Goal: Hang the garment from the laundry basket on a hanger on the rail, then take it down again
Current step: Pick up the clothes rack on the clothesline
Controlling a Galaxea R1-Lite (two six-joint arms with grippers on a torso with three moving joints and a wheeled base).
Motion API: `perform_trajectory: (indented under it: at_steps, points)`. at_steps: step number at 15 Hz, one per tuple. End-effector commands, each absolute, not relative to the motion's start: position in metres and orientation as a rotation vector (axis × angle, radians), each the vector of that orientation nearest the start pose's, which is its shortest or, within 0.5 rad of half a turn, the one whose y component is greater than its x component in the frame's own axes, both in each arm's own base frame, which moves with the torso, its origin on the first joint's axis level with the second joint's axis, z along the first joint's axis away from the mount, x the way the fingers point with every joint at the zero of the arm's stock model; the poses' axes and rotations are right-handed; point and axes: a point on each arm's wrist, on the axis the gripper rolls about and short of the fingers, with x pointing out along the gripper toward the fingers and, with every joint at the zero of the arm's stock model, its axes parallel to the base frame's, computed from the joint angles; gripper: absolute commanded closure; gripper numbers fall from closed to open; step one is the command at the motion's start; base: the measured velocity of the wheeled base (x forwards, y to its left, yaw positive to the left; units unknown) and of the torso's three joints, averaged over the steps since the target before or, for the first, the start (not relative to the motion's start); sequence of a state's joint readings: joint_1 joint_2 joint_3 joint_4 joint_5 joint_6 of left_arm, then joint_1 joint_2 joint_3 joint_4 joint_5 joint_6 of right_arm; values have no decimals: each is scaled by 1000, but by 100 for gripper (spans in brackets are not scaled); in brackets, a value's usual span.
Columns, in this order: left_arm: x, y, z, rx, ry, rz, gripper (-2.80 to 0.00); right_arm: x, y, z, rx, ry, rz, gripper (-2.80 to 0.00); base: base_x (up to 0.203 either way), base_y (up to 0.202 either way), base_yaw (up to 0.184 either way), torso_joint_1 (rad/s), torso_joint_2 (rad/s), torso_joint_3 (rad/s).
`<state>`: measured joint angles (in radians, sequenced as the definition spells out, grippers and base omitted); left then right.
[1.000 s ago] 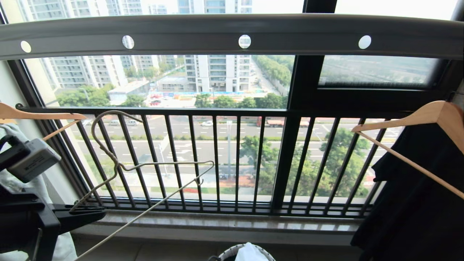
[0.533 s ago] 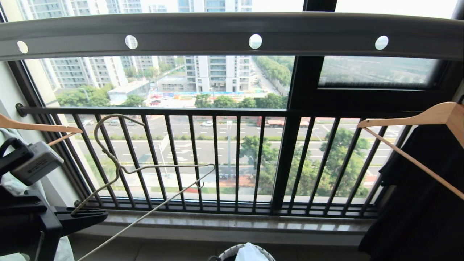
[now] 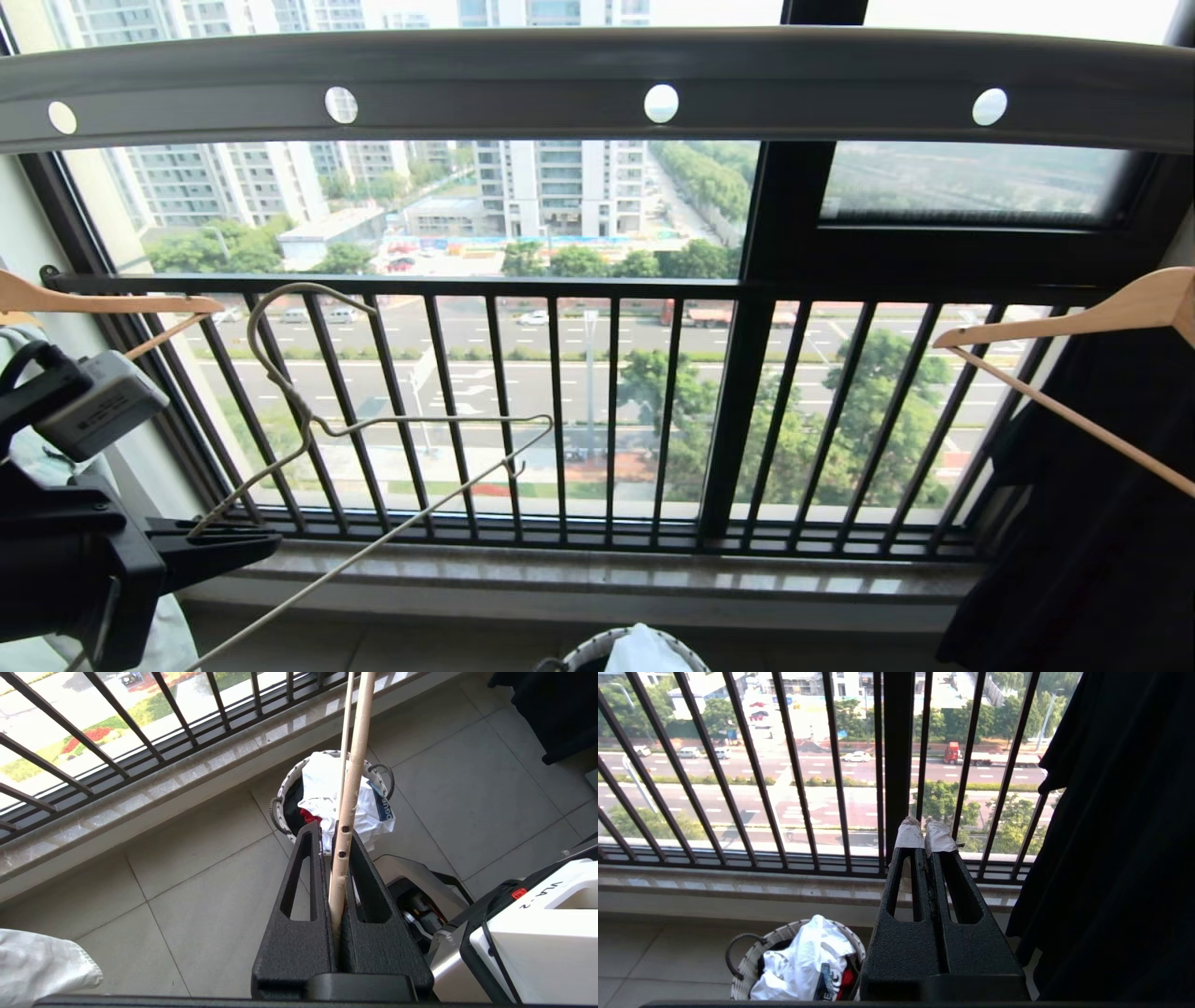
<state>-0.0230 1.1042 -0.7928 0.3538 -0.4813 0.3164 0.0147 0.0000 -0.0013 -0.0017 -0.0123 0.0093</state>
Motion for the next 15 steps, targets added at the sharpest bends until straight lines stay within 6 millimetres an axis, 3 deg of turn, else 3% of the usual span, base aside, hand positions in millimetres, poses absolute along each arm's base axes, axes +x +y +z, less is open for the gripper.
perform_trajectory:
  at_steps: [1,15]
  points:
    - [134,-14,223,144,579,-585,0,-23,-1,76,11,-1,3,0,0,0,0,-67,156,77]
    - [133,-13,223,145,578,-584,0,-23,-1,76,9,-2,3,0,0,0,0,-72,160,86]
